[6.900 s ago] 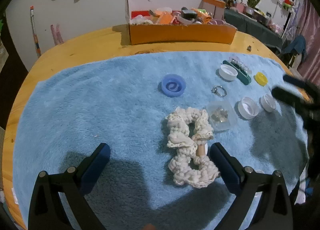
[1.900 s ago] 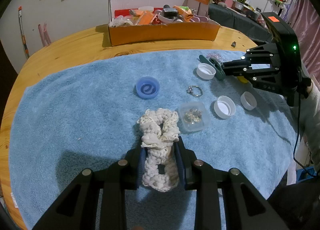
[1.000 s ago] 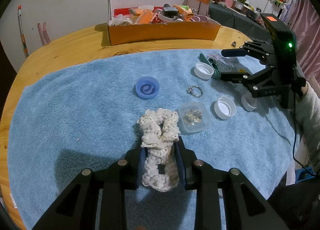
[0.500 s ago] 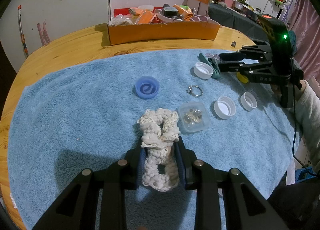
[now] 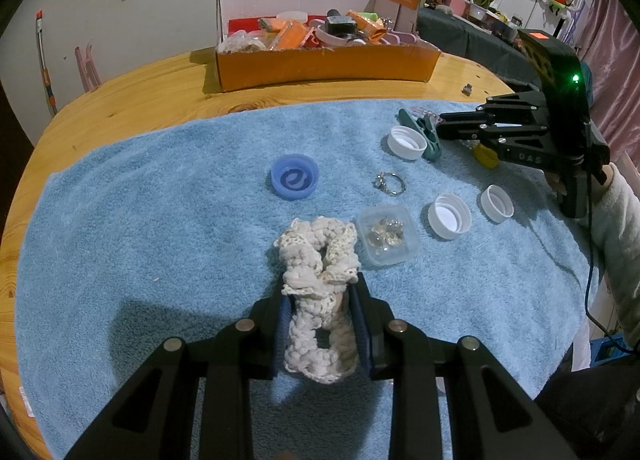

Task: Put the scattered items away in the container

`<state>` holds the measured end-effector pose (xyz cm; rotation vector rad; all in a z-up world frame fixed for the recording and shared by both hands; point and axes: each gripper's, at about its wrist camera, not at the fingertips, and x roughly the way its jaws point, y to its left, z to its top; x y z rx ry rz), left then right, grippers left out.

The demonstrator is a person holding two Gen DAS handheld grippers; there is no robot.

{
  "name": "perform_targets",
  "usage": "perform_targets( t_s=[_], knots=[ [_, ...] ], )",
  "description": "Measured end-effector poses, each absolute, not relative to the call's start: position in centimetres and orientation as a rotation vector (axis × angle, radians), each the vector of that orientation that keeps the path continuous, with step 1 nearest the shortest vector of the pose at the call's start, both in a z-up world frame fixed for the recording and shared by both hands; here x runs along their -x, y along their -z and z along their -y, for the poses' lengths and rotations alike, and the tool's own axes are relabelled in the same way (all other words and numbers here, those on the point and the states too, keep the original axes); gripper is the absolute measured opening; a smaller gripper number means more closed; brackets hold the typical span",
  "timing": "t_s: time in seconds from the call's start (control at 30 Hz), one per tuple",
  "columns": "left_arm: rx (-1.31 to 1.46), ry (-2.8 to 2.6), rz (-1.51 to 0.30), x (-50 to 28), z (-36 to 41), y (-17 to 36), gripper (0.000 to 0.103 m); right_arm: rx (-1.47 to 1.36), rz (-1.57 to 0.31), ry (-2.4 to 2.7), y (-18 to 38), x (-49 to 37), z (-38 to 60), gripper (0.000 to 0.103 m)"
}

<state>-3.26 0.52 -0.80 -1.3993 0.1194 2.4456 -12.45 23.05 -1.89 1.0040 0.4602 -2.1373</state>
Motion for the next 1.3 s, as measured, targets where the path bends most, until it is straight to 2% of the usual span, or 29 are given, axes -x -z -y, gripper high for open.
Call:
perform_targets(
  t_s=[0.63, 1.3],
  knots=[
    [1.310, -2.471, -0.109, 4.1, -0.4, -1.2, 0.030, -0.894, -0.391, 2.233, -2.0, 11.6, -23.6, 0.010],
    [1.011, -2.588, -0.145, 7.9, -1.8, -9.3, 0.030, -0.776, -0.277, 2.405, -8.4, 11.6, -21.9, 0.010]
  ],
)
